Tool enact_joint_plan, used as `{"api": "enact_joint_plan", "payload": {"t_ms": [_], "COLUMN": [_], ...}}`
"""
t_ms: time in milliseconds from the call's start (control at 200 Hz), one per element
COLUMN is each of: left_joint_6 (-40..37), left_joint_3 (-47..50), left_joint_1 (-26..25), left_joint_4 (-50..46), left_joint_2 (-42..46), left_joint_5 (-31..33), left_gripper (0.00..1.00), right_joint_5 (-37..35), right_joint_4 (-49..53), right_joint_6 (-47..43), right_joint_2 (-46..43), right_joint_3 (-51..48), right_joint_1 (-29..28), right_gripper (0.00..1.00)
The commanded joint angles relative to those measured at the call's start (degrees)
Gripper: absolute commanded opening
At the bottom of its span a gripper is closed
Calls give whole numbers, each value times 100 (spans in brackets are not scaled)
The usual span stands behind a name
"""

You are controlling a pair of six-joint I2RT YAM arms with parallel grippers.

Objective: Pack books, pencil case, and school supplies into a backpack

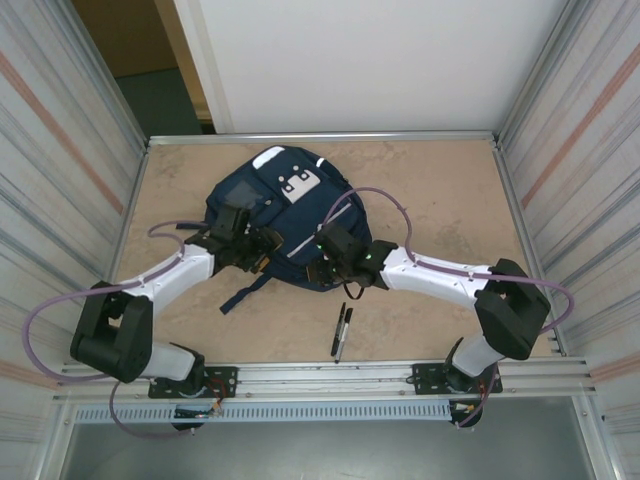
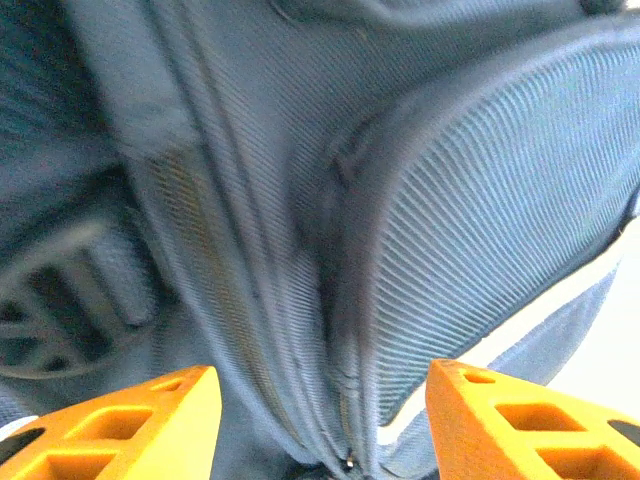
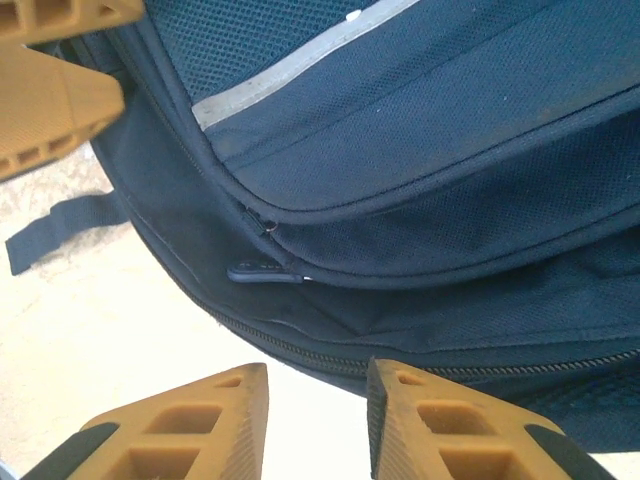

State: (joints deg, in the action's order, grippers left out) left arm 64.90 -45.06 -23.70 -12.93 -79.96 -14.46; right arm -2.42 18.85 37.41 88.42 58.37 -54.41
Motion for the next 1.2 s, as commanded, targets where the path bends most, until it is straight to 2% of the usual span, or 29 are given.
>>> {"api": "enact_joint_plan", "payload": {"t_ms": [0,85,236,361,461,546,646,772,902,937,1002,1032,1193], "left_joint_6": [307,341,290,900,825,880,783,652,429,432,509,531,527], "left_joint_3": [-15,-45,-163,233,112,171,26,-342,-666,-672,-636,-619,-631], "left_joint_1": [-267,-445,-468,-474,-552,-720,-601,-591,-565,-556,-571,-566,-492], "left_joint_4": [494,578,193,-84,-576,-502,-149,285,588,637,646,607,422], "left_joint_2": [-83,-163,-529,-331,-146,-15,-380,-979,-1417,-1426,-1329,-1262,-719], "left_joint_5": [364,621,628,1170,1420,1726,1491,1235,876,780,734,728,493], "left_gripper": [56,57,60,69,73,72,65,56,38,33,16,11,2], "right_joint_5": [-122,-35,88,70,173,243,92,321,8,46,87,27,-230], "right_joint_4": [-169,-84,-411,-327,-712,-558,-653,-696,-680,-709,-508,-384,-187], "right_joint_6": [143,159,222,155,134,127,126,138,47,62,99,123,249], "right_joint_2": [-240,-208,-251,-343,-450,-393,-387,-275,-382,-391,-385,-388,-534], "right_joint_3": [-198,-91,-266,-246,-535,-406,-437,-254,-291,-333,-276,-240,-446], "right_joint_1": [-14,10,-9,-72,-82,-47,-80,-88,-265,-271,-254,-255,-242], "right_gripper": [32,33,42,46,48,49,49,49,49,49,49,50,51]}}
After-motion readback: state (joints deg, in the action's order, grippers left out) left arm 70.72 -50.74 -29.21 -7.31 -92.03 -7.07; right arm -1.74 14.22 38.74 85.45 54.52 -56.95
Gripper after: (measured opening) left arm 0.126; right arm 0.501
